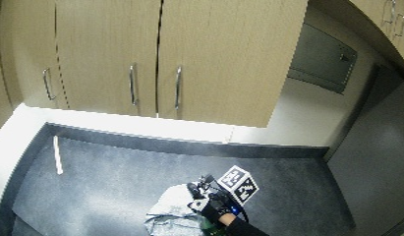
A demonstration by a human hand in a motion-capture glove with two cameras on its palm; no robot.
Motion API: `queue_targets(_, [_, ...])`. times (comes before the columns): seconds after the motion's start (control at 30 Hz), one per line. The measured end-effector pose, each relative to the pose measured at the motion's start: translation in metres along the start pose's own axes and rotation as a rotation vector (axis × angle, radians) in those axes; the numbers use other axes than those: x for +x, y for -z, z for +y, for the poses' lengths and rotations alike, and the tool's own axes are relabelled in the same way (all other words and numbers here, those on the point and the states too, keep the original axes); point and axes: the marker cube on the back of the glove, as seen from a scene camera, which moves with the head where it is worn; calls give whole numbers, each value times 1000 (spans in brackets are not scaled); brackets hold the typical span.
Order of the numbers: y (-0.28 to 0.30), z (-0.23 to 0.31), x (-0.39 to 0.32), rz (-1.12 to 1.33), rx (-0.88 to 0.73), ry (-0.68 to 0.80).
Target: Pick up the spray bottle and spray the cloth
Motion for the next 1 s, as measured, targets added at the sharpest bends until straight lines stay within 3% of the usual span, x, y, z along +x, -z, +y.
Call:
queue_targets(0.2, [15,26,-29,-149,333,411])
queue_targets(0.33, [22,36,-33,-210,481,555])
queue_targets(0.67, [26,36,-30,-211,543,583])
queue_targets(1.0, [-18,23,-83,-278,463,586])
